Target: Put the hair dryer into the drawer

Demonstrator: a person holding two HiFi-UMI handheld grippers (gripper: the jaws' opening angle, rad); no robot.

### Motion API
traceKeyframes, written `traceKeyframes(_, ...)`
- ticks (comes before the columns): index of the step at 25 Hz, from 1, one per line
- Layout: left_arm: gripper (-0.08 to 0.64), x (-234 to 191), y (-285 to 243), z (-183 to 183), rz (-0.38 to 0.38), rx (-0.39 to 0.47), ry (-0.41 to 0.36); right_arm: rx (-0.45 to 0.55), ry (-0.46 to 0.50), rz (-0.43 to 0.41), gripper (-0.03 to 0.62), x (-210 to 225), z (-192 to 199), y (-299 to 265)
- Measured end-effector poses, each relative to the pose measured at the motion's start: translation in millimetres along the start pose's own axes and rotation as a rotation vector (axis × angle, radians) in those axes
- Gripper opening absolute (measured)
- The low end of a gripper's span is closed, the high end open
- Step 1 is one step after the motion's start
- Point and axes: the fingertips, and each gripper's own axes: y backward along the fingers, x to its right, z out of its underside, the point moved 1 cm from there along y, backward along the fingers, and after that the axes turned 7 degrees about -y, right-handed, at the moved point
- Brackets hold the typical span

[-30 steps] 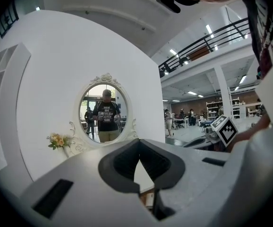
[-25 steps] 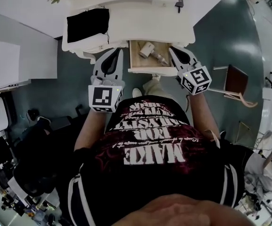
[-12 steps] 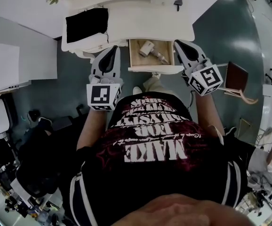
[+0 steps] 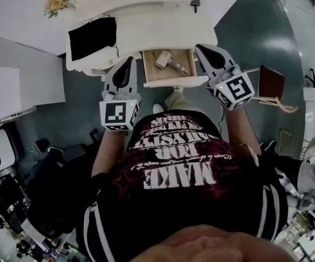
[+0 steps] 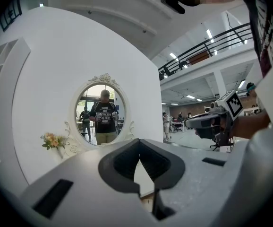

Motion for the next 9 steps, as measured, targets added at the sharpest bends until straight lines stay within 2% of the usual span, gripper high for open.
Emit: traceKeyframes(9,0.002,-3,-5,5,-0.011,-0.002,0.008,-0.018,-0.016,0.002,0.005,3,12,-10)
